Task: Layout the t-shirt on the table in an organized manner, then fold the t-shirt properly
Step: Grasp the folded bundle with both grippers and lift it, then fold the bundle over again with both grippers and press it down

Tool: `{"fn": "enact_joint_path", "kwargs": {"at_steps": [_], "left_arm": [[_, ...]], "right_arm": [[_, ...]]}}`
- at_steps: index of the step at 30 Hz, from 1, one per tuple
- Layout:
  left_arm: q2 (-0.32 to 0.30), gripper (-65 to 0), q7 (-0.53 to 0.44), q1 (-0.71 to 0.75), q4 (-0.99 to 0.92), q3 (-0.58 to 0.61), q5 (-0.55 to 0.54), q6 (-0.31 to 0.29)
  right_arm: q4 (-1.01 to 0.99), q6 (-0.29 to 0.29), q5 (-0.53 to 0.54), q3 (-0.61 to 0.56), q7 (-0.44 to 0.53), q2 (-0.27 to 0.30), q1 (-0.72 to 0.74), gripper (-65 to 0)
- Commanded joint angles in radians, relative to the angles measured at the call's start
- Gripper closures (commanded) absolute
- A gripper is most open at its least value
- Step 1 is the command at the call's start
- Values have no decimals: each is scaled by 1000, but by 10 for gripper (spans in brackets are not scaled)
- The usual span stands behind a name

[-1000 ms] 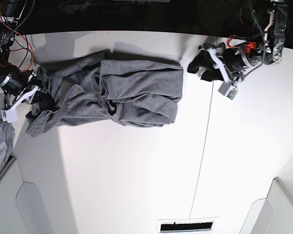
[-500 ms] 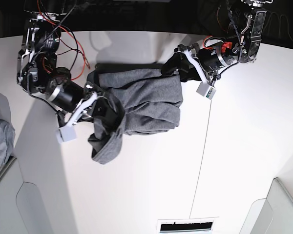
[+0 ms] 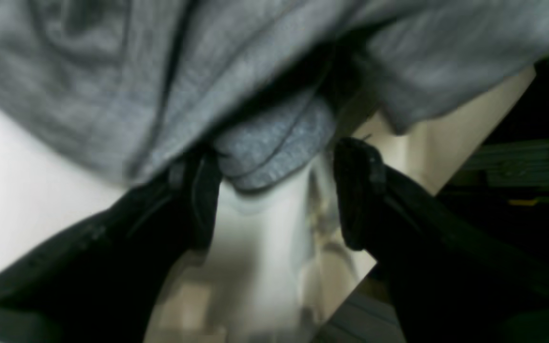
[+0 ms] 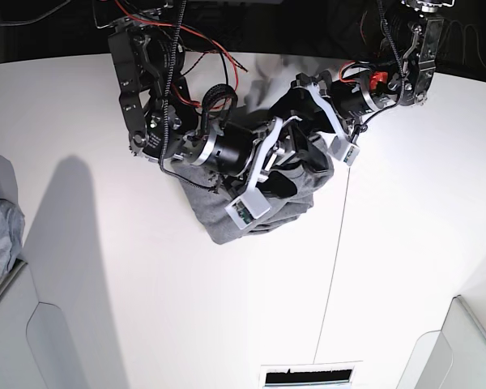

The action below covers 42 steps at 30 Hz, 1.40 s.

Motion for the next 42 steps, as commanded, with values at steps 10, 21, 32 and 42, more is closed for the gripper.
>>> {"fn": "enact_joint_path", "kwargs": {"at_steps": [10, 21, 32, 42], "left_arm": [[-116, -395, 117, 29, 35, -187, -176, -42], [-154, -100, 121, 39, 344, -234, -277, -42], [-20, -101, -3, -56, 193, 110, 17, -42], [-60, -101, -3, -225, -37, 80, 113, -40]], "right_arm": [[17, -9, -27, 102, 69, -6, 156, -377], [-105, -33, -180, 224, 139, -5, 273, 0], [-668, 1, -257, 201, 223, -1, 487, 0], [-695, 2, -122, 69, 150, 106, 438, 0]]}}
